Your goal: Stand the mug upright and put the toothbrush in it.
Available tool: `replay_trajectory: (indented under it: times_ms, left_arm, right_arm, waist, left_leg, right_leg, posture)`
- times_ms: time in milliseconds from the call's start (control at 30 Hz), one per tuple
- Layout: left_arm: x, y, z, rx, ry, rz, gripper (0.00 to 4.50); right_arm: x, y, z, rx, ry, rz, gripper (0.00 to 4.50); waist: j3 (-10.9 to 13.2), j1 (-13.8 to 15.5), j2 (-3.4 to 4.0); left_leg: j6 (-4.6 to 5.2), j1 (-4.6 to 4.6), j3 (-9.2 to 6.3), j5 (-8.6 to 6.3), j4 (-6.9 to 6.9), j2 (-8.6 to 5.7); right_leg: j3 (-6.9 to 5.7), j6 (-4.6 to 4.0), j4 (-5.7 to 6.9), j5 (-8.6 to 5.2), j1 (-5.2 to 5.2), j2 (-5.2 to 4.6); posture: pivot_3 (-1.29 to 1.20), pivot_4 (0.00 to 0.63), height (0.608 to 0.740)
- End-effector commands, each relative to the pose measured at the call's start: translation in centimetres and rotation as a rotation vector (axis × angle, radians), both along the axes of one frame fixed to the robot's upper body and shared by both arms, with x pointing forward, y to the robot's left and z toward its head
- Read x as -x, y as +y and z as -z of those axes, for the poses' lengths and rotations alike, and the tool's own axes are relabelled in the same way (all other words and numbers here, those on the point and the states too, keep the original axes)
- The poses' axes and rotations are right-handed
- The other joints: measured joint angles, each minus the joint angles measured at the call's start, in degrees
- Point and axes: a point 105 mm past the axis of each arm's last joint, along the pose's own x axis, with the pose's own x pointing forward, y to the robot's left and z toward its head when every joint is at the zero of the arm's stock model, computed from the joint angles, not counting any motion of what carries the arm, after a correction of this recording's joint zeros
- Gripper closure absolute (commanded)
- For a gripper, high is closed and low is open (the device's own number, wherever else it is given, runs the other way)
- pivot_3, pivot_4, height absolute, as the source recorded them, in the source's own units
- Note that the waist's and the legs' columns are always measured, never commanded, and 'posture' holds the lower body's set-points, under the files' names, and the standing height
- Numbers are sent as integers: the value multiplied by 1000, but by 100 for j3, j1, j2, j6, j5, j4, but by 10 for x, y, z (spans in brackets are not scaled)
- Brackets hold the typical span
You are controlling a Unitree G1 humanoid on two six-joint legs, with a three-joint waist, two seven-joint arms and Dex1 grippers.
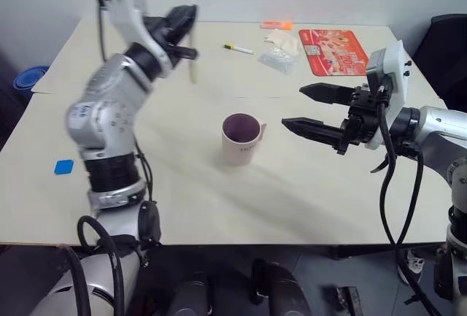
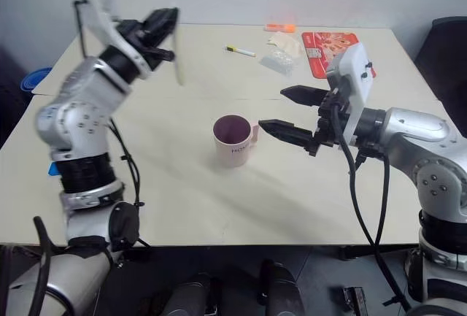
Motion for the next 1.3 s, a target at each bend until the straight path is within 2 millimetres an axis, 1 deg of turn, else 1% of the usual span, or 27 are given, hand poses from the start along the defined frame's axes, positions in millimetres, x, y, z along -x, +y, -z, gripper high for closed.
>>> replay_trajectory:
  times_ms: [33, 200, 267, 467, 533, 567, 700, 733, 833, 933, 967, 1033, 1067, 1100, 1200, 1233, 1300]
  left_arm:
    - [9, -26, 1, -13, -38, 101, 4302]
    - [12, -42, 18, -15, 2, 174, 4302]
    - [14, -45, 22, -16, 10, 193, 4302]
    - [22, -51, 41, -44, 49, 231, 4302]
    - [26, -52, 50, -36, 78, 265, 3599]
    - [27, -52, 53, -41, 86, 276, 3408]
    - [34, -43, 57, -66, 88, 269, 2219]
    - [37, -38, 57, -74, 89, 269, 1984]
    - [48, -25, 58, -100, 86, 275, 1093]
    - [63, 0, 53, -198, 24, 247, 176]
    - [66, 5, 52, -227, 10, 244, 30]
    - [78, 39, 49, -402, -14, 238, 30]
    - [83, 51, 49, -471, -6, 244, 30]
    - [91, 67, 50, -569, 7, 270, 30]
    - [112, 107, 53, -803, 67, 326, 30]
    - [115, 120, 55, -868, 89, 323, 30]
    - [123, 141, 59, -957, 140, 332, 30]
  right_arm:
    - [8, -4, -7, -6, -53, 37, 0]
    - [6, -12, -3, -12, -46, 98, 0]
    - [6, -13, -1, -10, -44, 108, 0]
    - [6, -14, 1, -20, -42, 120, 0]
    - [4, -15, 0, -25, -44, 122, 0]
    - [3, -15, -1, -26, -45, 123, 0]
    - [0, -16, -2, -21, -48, 115, 0]
    - [-1, -16, -2, -16, -49, 111, 0]
    - [-5, -19, -2, -6, -53, 112, 0]
    - [-9, -24, -3, 3, -47, 113, 0]
    - [-10, -25, -2, 9, -45, 111, 0]
    - [-7, -34, 4, 69, -10, 72, 0]
    - [-6, -39, 6, 94, 5, 56, 0]
    - [-3, -46, 9, 137, 28, 28, 0]
    - [9, -66, 15, 239, 96, -61, 0]
    - [12, -72, 15, 252, 115, -83, 0]
    - [12, -84, 14, 262, 128, -96, 0]
  waist:
    - [0, 1, 0]
    - [0, -3, 0]
    - [0, 4, 0]
    - [0, 7, 0]
    - [0, 2, 0]
    - [0, 2, 0]
    - [0, 3, 0]
    - [0, 3, 0]
    - [0, -13, 1]
    - [0, -11, 1]
    - [0, -17, 1]
    - [1, -14, 2]
    - [2, -34, 4]
    - [1, -35, 6]
    - [2, -30, 14]
    - [5, -21, 18]
    - [9, -6, 27]
  left_leg:
    - [0, -1, 0, 0, 0, 0]
    - [3, -3, -1, -2, -1, 2]
    - [4, -4, -3, -1, 0, 3]
    - [9, -6, -5, -3, 1, 2]
    - [9, -6, -6, -3, 1, 2]
    - [9, -5, -6, -3, 1, 3]
    - [10, -6, -6, -3, 2, 3]
    - [10, -6, -6, -3, 2, 3]
    - [10, -4, -4, -3, 0, 6]
    - [10, -5, -4, -3, 1, 9]
    - [10, -5, -4, -3, 2, 9]
    - [9, -5, -5, -4, 2, 9]
    - [8, -7, -4, -4, 3, 11]
    - [4, -9, 0, -6, 1, 13]
    - [7, -8, 3, -14, -3, 17]
    - [10, -4, 5, -18, -3, 19]
    - [14, -5, 6, -21, -1, 18]
  right_leg:
    - [0, 0, 0, 0, -1, 0]
    - [0, 1, -4, 1, -2, 2]
    - [-1, 1, -5, 1, -1, 1]
    - [-1, 2, -6, 1, -1, 0]
    - [-2, 2, -6, 1, -1, 0]
    - [-1, 2, -7, 1, -1, 1]
    - [-1, 2, -7, 1, -1, 1]
    - [-1, 2, -7, 1, 0, 1]
    - [4, 2, -7, 1, -1, 3]
    - [4, 2, -7, 1, -1, 4]
    - [4, 2, -7, 1, -1, 5]
    - [4, 1, -6, 1, -2, 6]
    - [1, 0, -8, 0, -4, 9]
    - [4, -4, -6, -2, -11, 16]
    - [-3, -9, -21, -7, -10, 22]
    - [-2, -9, -26, -7, -5, 22]
    - [-3, -9, -38, -7, -4, 21]
  posture:
    - [0, 150, 740]
    - [0, 150, 740]
    - [0, 150, 740]
    - [0, 150, 740]
    - [0, 150, 740]
    - [0, 150, 740]
    - [0, 150, 740]
    - [0, 150, 740]
    - [0, 150, 740]
    - [0, 150, 740]
    - [0, 150, 740]
    - [0, 150, 740]
    - [0, 150, 740]
    - [0, 150, 740]
    - [0, 150, 740]
    - [0, 150, 740]
    - [0, 150, 740]
